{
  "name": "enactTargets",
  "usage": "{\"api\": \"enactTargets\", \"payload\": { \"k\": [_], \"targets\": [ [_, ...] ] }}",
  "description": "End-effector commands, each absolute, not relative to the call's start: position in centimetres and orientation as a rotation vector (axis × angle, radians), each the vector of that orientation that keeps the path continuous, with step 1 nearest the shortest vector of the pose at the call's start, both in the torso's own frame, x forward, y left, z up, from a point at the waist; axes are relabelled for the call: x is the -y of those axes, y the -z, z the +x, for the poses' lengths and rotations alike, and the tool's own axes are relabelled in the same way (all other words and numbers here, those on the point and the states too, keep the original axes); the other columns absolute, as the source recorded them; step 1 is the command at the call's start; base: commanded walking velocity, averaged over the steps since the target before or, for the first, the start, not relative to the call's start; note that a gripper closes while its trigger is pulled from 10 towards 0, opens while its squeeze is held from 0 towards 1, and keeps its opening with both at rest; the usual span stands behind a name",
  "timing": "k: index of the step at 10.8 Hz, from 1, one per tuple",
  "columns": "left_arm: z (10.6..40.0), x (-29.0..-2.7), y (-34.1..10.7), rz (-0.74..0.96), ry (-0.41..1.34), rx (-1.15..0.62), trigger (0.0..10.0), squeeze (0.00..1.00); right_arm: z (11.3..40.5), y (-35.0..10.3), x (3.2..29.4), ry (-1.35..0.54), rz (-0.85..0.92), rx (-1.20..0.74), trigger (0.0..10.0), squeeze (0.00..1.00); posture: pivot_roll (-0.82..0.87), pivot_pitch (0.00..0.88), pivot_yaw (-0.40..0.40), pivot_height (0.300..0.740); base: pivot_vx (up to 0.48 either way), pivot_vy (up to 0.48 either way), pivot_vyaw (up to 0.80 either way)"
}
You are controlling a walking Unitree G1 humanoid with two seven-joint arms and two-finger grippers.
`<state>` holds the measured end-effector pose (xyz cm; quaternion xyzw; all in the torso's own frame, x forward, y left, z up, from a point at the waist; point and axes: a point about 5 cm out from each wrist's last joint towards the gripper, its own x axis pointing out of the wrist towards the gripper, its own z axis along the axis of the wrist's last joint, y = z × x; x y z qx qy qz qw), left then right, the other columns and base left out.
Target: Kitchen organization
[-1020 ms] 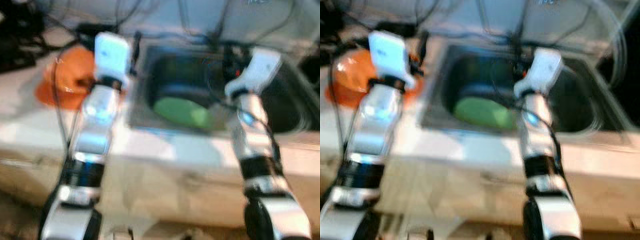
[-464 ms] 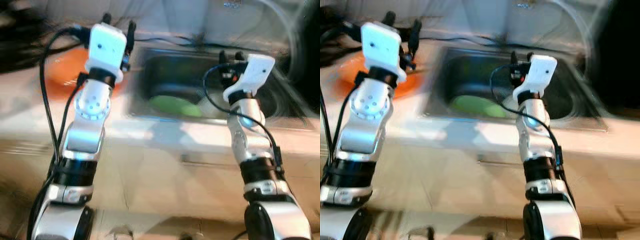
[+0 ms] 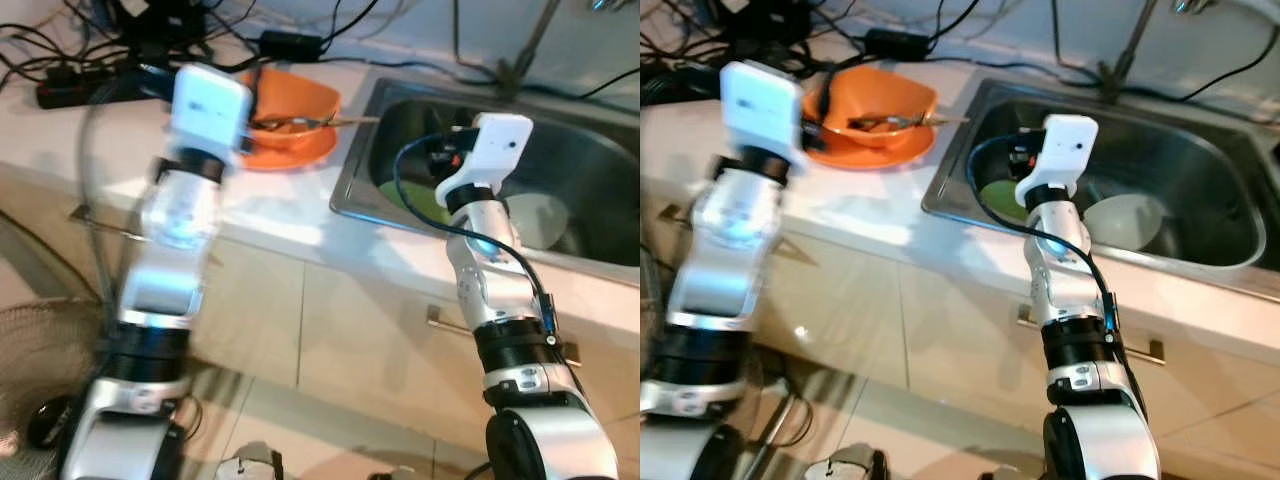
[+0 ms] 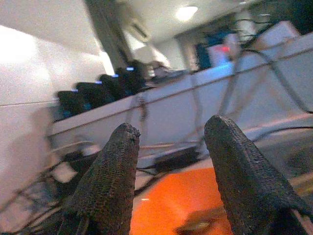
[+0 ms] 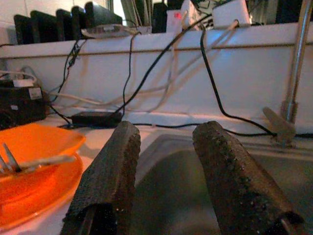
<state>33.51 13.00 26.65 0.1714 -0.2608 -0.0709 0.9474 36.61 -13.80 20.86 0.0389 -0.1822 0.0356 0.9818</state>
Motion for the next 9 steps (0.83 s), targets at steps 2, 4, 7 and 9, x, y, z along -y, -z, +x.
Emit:
{"api": "enactTargets", "payload": {
  "k": [2, 4, 7, 9],
  "targets": [
    [32.9, -12.3, -26.7, 0.395, 0.235, 0.559, 10.0, 0.0, 36.6, -20.5, 14.4, -0.044, 0.085, 0.345, 10.0, 0.0, 0.13, 0.106, -0.049, 0.74, 0.0, 0.0, 0.0],
    [32.6, -12.3, -24.7, 0.621, 0.317, 0.504, 10.0, 0.0, 36.6, -20.3, 14.4, -0.041, 0.093, 0.332, 10.0, 0.0, 0.13, 0.104, -0.046, 0.74, 0.0, 0.0, 0.0],
    [33.6, -12.5, -23.2, 0.785, 0.33, 0.417, 10.0, 0.0, 36.7, -19.9, 14.0, -0.054, 0.096, 0.311, 10.0, 0.0, 0.13, 0.094, -0.043, 0.74, 0.0, 0.0, 0.0],
    [34.3, -12.3, -23.3, 0.785, 0.294, 0.409, 10.0, 0.0, 36.7, -19.8, 13.7, -0.061, 0.098, 0.309, 10.0, 0.0, 0.13, 0.085, -0.042, 0.74, 0.0, 0.0, 0.0]
  ]
}}
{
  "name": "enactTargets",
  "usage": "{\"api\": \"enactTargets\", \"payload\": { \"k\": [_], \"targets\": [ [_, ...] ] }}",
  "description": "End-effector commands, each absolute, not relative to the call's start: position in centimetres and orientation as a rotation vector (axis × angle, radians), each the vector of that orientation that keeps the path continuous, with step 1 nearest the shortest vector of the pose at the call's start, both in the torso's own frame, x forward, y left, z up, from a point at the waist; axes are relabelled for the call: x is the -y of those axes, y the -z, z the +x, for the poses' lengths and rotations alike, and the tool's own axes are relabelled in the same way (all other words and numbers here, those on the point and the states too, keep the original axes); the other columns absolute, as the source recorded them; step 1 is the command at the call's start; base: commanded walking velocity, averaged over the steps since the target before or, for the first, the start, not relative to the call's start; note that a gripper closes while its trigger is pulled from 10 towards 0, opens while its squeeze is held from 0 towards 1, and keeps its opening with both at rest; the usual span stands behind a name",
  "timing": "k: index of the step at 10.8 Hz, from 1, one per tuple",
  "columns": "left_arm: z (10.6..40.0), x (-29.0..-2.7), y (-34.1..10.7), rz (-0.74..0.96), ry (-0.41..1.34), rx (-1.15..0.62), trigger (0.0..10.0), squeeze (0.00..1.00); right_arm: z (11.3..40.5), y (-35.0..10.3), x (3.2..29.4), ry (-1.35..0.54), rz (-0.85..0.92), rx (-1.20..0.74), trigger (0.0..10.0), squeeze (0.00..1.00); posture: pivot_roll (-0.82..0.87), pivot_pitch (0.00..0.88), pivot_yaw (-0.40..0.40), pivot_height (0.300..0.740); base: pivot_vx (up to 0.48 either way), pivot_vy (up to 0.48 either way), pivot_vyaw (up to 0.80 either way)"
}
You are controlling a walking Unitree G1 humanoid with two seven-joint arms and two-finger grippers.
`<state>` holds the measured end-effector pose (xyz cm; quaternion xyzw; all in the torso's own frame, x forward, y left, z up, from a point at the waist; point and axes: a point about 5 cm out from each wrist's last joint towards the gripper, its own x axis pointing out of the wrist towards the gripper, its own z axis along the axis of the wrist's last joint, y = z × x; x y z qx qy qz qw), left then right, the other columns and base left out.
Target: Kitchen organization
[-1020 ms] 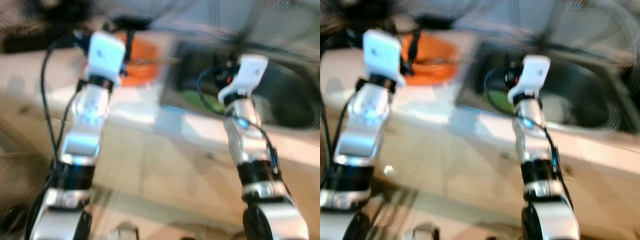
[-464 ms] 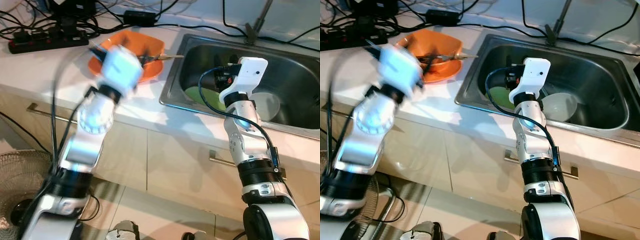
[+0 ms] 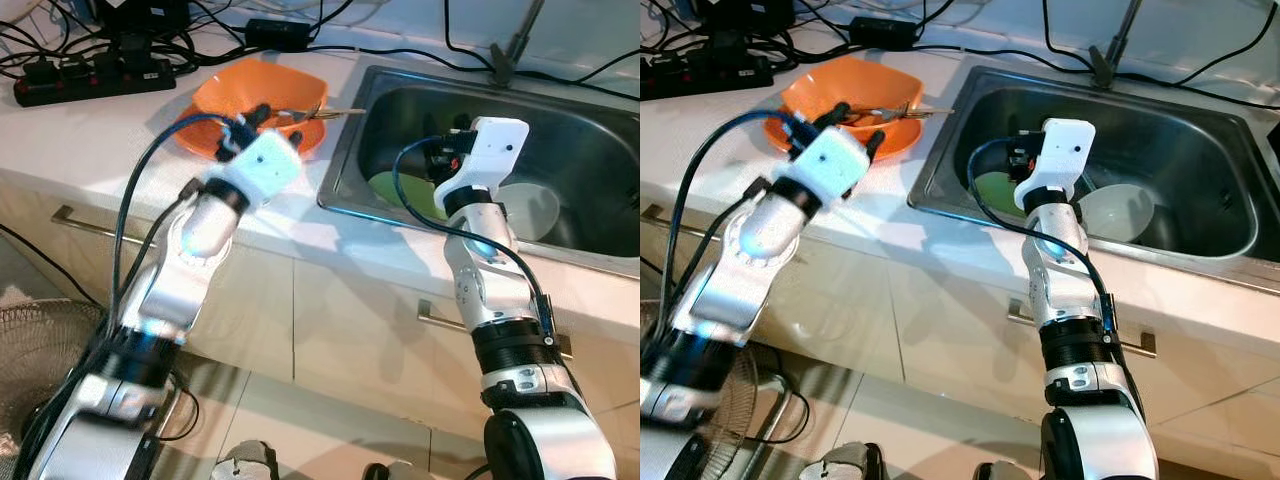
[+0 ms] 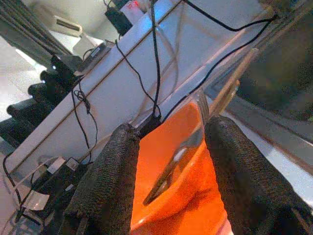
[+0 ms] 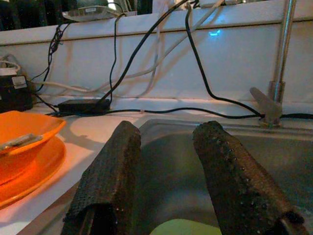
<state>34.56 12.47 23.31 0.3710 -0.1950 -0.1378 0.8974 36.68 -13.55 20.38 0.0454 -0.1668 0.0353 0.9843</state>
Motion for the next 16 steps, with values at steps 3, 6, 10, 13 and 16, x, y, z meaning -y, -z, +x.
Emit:
{"api": "enactTargets", "payload": {
  "k": [3, 6, 10, 13, 16],
  "targets": [
    [34.9, -11.7, -23.8, 0.759, 0.279, 0.424, 10.0, 0.0, 36.7, -20.0, 13.5, -0.069, 0.08, 0.314, 10.0, 0.0, 0.13, 0.089, -0.04, 0.74, 0.0, 0.0, 0.0],
    [34.7, -11.6, -24.2, 0.703, 0.241, 0.468, 10.0, 0.0, 36.7, -20.0, 13.3, -0.078, 0.059, 0.325, 10.0, 0.0, 0.13, 0.093, -0.039, 0.74, 0.0, 0.0, 0.19],
    [33.5, -11.8, -22.9, 0.487, 0.155, 0.577, 10.0, 0.0, 36.3, -20.2, 12.8, -0.092, 0.104, 0.386, 10.0, 0.0, 0.13, 0.09, -0.042, 0.74, 0.0, 0.0, 0.0],
    [33.4, -12.8, -21.1, 0.382, 0.092, 0.589, 10.0, 0.0, 35.8, -19.2, 11.7, -0.122, 0.105, 0.415, 10.0, 0.0, 0.13, 0.086, -0.042, 0.74, 0.0, 0.0, 0.0],
    [33.3, -13.0, -20.2, 0.365, 0.082, 0.583, 10.0, 0.0, 35.8, -18.3, 11.2, -0.142, 0.087, 0.39, 10.0, 0.0, 0.13, 0.089, -0.046, 0.74, 0.0, 0.0, 0.0]
  ]
}}
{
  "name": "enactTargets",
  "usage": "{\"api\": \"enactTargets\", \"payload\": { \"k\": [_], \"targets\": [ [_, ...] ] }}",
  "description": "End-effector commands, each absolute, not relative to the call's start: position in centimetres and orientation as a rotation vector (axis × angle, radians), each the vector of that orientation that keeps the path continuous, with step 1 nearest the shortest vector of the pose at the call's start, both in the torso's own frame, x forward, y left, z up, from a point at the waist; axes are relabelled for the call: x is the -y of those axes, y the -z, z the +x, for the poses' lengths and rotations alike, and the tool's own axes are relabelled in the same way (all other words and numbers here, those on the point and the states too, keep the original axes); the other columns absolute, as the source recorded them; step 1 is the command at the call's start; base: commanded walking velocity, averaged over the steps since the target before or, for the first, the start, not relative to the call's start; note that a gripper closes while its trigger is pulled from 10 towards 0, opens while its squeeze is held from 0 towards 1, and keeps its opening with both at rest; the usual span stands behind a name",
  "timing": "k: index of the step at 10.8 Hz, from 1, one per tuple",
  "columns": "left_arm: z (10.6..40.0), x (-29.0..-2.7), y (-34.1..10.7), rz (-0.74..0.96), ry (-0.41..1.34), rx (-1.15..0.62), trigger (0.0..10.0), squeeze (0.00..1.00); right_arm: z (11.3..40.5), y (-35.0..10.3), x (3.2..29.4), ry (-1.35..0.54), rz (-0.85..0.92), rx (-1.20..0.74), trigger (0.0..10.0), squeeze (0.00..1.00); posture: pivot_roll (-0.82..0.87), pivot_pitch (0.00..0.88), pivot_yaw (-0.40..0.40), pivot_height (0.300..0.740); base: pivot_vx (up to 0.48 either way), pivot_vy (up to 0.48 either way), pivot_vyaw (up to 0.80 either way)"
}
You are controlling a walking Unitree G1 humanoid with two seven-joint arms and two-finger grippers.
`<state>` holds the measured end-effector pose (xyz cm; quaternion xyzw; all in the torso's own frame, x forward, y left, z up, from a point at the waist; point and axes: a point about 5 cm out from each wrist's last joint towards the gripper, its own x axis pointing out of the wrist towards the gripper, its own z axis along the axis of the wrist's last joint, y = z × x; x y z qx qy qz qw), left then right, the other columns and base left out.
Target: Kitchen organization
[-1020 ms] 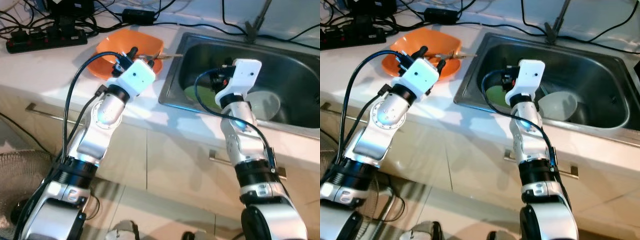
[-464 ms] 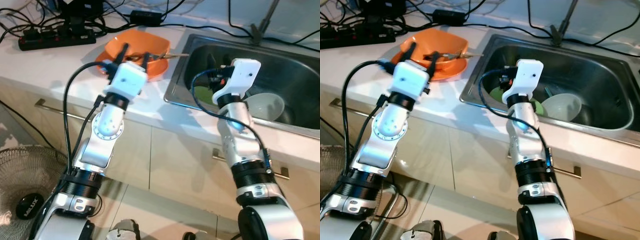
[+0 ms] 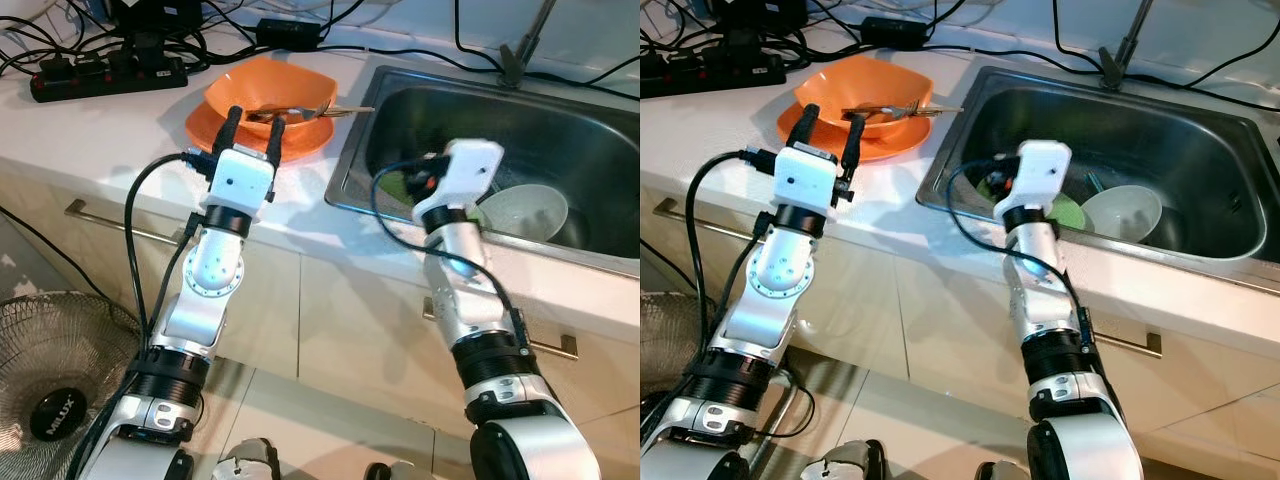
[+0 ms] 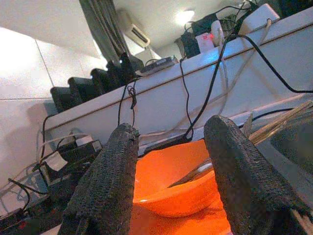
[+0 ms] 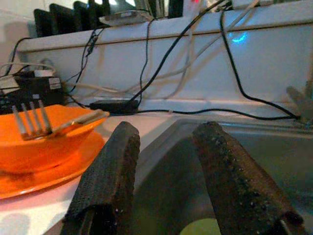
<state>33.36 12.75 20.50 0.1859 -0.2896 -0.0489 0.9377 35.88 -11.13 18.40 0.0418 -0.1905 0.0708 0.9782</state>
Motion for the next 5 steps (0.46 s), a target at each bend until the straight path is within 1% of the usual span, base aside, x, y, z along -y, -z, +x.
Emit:
{"api": "enactTargets", "payload": {
  "k": [1, 2, 5],
  "targets": [
    [33.28, -12.9, -19.98, 0.373, 0.09, 0.584, 10.0, 0.0, 35.81, -18.35, 11.14, -0.148, 0.061, 0.395, 10.0, 0.0, 0.13, 0.089, -0.047, 0.74, 0.0, 0.0, 0.0],
    [33.26, -12.7, -19.82, 0.379, 0.101, 0.587, 10.0, 0.0, 35.85, -18.36, 11.14, -0.148, 0.048, 0.4, 10.0, 0.0, 0.13, 0.091, -0.047, 0.74, 0.0, 0.0, 0.45],
    [33.21, -12.63, -19.42, 0.38, 0.104, 0.589, 10.0, 0.0, 35.96, -18.41, 11.31, -0.138, 0.065, 0.403, 10.0, 0.0, 0.13, 0.09, -0.047, 0.74, 0.0, 0.0, 0.0]
  ]
}}
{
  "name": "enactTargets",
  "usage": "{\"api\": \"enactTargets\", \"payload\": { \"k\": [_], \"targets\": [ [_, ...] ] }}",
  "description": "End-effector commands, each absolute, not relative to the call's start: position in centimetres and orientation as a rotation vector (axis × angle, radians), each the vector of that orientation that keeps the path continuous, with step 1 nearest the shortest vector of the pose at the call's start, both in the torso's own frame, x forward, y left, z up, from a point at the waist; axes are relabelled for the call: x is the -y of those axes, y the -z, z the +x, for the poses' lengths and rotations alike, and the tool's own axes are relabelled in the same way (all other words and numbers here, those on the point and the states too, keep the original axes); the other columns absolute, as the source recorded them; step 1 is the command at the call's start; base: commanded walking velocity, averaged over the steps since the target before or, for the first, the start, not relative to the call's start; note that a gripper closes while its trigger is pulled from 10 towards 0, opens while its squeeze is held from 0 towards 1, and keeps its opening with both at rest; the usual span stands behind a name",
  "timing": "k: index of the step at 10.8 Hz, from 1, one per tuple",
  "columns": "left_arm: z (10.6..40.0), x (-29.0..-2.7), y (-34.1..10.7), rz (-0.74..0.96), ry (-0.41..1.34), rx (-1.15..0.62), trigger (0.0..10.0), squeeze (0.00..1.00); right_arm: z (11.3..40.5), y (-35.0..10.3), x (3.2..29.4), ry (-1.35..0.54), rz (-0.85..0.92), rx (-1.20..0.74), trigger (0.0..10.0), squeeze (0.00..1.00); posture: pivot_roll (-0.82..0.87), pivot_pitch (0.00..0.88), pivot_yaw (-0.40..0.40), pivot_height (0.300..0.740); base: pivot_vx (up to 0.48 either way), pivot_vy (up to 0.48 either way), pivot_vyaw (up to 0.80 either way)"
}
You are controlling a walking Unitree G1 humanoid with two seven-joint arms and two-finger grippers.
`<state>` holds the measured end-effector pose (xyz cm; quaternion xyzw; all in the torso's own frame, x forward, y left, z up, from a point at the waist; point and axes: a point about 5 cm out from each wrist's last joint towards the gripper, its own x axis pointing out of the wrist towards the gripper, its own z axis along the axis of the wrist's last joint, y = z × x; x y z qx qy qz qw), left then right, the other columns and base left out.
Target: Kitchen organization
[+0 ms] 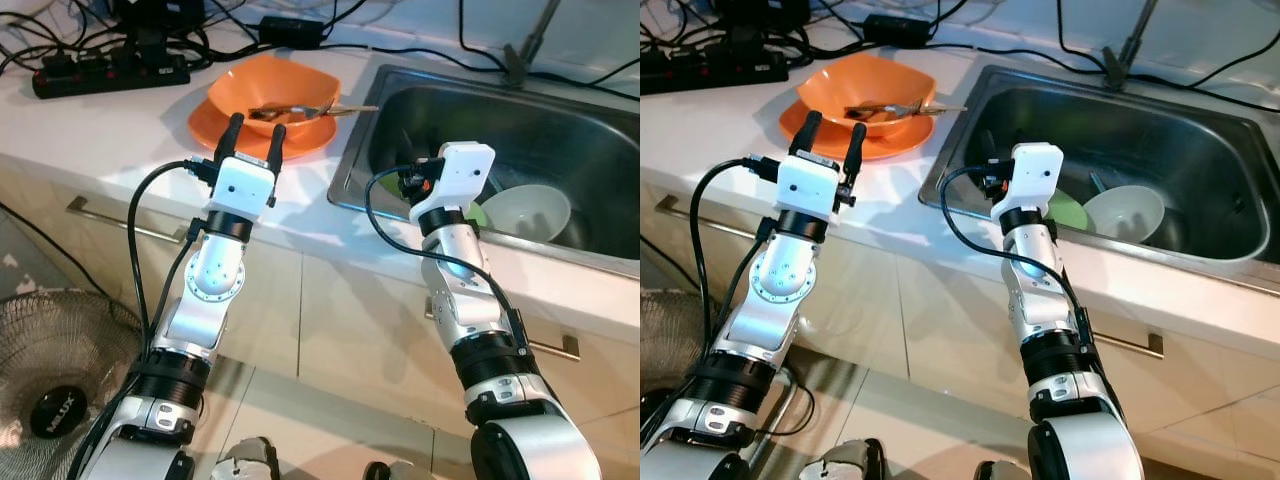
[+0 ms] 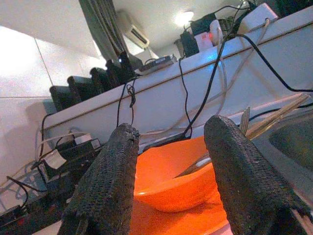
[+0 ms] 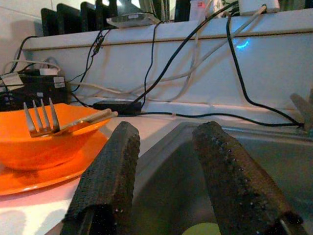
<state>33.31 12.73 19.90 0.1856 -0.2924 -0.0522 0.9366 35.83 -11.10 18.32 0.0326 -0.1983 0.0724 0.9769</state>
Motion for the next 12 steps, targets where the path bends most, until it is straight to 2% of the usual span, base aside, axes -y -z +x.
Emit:
{"api": "enactTargets", "payload": {
  "k": [1, 4, 12],
  "targets": [
    [33.2, -12.62, -19.43, 0.381, 0.104, 0.592, 10.0, 0.0, 35.96, -18.43, 11.36, -0.137, 0.066, 0.405, 10.0, 0.0, 0.12, 0.088, -0.047, 0.74, 0.0, 0.0, 0.0],
    [33.09, -12.33, -19.33, 0.389, 0.118, 0.601, 10.0, 0.0, 35.95, -18.34, 11.41, -0.136, 0.065, 0.405, 10.0, 0.0, 0.12, 0.08, -0.047, 0.74, 0.0, 0.0, 0.0],
    [33.13, -12.41, -19.34, 0.399, 0.112, 0.603, 10.0, 0.0, 36.1, -18.13, 11.37, -0.135, 0.089, 0.388, 10.0, 0.0, 0.13, 0.084, -0.05, 0.74, 0.303, 0.0, 0.0]
  ]
}}
